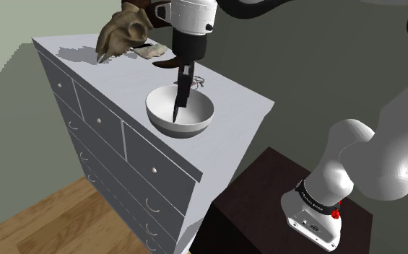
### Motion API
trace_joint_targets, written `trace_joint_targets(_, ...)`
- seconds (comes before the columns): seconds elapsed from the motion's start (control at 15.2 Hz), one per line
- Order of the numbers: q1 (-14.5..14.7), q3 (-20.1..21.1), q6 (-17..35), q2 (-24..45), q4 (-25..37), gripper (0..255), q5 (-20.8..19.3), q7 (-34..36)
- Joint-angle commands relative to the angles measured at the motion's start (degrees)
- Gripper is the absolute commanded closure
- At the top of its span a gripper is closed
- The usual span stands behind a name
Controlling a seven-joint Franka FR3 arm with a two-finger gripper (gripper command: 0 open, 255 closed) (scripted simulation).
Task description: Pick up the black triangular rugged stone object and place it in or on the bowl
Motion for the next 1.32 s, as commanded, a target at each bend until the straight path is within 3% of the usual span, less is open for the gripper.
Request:
trace_joint_targets(0.0,0.05,0.06,1.08,0.16,-0.88,255,0.01,0.12)
trace_joint_targets(0.46,0.05,0.06,1.07,0.18,-0.86,255,0.01,0.12)
trace_joint_targets(0.53,0.05,0.06,1.07,0.18,-0.86,0,0.01,0.12)
trace_joint_targets(0.86,0.05,0.06,1.07,0.18,-0.86,0,0.01,0.12)
trace_joint_targets(1.12,0.07,0.08,-6.23,0.26,6.54,0,0.02,0.12)
trace_joint_targets(1.25,0.07,0.08,-6.23,0.25,6.52,0,0.02,0.12)
